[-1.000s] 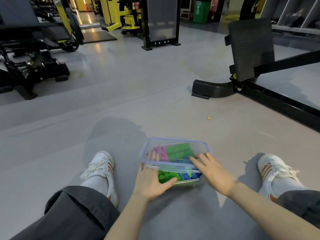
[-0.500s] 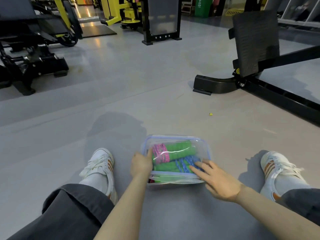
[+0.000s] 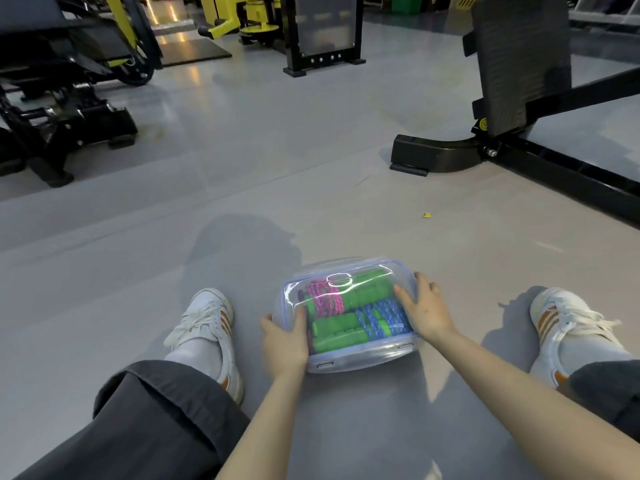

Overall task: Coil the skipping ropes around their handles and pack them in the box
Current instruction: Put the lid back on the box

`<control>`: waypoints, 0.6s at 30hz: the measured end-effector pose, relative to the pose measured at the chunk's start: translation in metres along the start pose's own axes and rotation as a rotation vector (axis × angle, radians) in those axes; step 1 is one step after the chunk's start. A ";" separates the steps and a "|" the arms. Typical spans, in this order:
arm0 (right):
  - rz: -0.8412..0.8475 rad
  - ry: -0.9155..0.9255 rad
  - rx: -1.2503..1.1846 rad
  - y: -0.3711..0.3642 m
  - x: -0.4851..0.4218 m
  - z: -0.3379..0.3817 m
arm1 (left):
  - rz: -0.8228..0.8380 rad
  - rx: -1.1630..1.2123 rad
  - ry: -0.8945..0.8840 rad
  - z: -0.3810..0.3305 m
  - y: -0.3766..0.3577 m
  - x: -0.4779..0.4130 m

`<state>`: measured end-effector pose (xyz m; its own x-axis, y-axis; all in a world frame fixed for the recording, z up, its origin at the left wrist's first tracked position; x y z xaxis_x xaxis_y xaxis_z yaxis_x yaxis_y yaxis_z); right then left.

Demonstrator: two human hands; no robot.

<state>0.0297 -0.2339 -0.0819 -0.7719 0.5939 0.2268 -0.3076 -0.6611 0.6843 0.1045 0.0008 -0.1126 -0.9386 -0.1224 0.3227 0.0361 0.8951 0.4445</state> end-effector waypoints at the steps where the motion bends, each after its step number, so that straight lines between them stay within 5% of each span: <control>1: 0.002 0.002 0.020 -0.001 0.001 0.000 | -0.029 -0.160 -0.085 -0.008 0.001 0.001; 5: -0.028 0.007 0.105 -0.004 -0.001 -0.005 | -0.029 -0.714 -0.696 -0.052 -0.025 0.004; 7: -0.041 0.021 0.126 -0.006 -0.002 -0.009 | 0.066 -0.845 -0.845 -0.059 -0.048 0.007; 10: -0.083 0.026 0.084 -0.006 -0.005 -0.016 | 0.291 -1.014 -0.754 -0.050 -0.070 0.005; 15: -0.025 -0.009 0.043 -0.007 -0.004 -0.020 | 0.312 -1.109 -0.782 -0.050 -0.074 -0.002; 18: -0.185 0.011 0.247 -0.006 0.001 -0.015 | 0.318 -1.116 -0.746 -0.050 -0.072 0.001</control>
<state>0.0225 -0.2361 -0.0963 -0.7219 0.6878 0.0764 -0.2995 -0.4100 0.8615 0.1181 -0.0848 -0.1028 -0.7856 0.5941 0.1729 0.2026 -0.0170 0.9791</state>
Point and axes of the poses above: each hand's wrist, its own x-axis away from the middle knuckle, its own y-axis out of the back of the hand, z = x × y, the point moved 4 cm from there along -x, towards the middle knuckle, and after that the axes turned 3 degrees about z, right-handed, at the moved point
